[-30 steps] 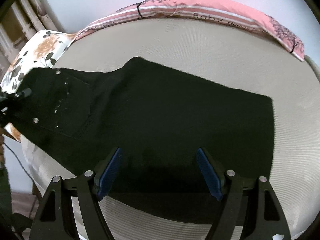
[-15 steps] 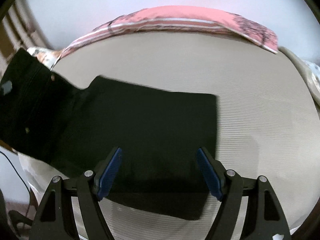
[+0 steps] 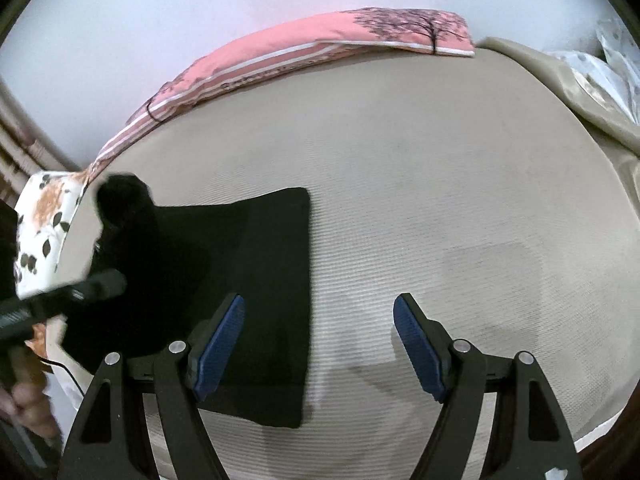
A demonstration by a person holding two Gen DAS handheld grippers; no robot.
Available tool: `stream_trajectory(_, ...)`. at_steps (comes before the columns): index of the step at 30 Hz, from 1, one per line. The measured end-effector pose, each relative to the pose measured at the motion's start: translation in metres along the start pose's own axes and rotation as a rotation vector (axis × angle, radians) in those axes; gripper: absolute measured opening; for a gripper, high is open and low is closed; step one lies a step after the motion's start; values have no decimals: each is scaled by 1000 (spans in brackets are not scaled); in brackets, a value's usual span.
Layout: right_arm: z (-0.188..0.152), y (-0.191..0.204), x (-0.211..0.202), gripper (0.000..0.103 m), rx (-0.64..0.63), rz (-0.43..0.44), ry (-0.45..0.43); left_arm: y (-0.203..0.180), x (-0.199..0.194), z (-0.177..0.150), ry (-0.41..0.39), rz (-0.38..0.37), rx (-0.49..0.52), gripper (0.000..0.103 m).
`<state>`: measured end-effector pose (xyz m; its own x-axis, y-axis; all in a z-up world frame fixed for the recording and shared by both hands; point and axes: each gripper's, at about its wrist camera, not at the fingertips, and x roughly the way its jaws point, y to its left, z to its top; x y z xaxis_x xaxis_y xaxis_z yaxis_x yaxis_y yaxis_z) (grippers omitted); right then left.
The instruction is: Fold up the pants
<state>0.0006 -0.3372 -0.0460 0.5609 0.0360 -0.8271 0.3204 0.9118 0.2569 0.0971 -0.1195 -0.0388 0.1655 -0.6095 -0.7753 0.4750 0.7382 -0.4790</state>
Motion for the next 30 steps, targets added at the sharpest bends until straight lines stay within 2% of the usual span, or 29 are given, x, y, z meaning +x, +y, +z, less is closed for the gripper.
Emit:
stream_trajectory(2, 2, -5, 1, 75, 17, 12, 3, -4, 16, -1, 21, 55, 24, 17)
stream_trajectory(4, 2, -8, 1, 75, 25, 25, 8, -10, 28, -2, 31, 78, 50, 22)
stream_trajectory(7, 3, -9, 4, 75, 21, 26, 12, -24, 30, -5, 23, 71, 98, 36)
stream_trajectory(9, 4, -9, 5, 75, 13, 33, 13, -38, 22, -7, -2, 72, 165, 59)
stream_trajectory(10, 4, -9, 5, 75, 8, 41, 13, -40, 17, -8, -19, 67, 185, 61)
stream_trajectory(13, 8, -6, 8, 75, -12, 113, 23, -42, -8, -11, -75, 78, 236, 64)
stream_trajectory(15, 11, -1, 13, 75, -17, 220, 57, -34, -19, -10, -105, 111, 228, 68)
stream_trajectory(18, 14, 9, 27, 75, -24, 379, 133, -3, -40, -10, -155, 185, 174, 68)
stream_trajectory(21, 14, 23, 42, 75, -40, 462, 184, 36, -54, -9, -180, 263, 63, 68)
stream_trajectory(25, 12, 38, 59, 75, -69, 507, 223, 93, -70, -15, -206, 374, -81, 68)
stream_trajectory(30, 16, 41, 83, 73, -77, 503, 272, 136, -72, -25, -193, 407, -200, 68)
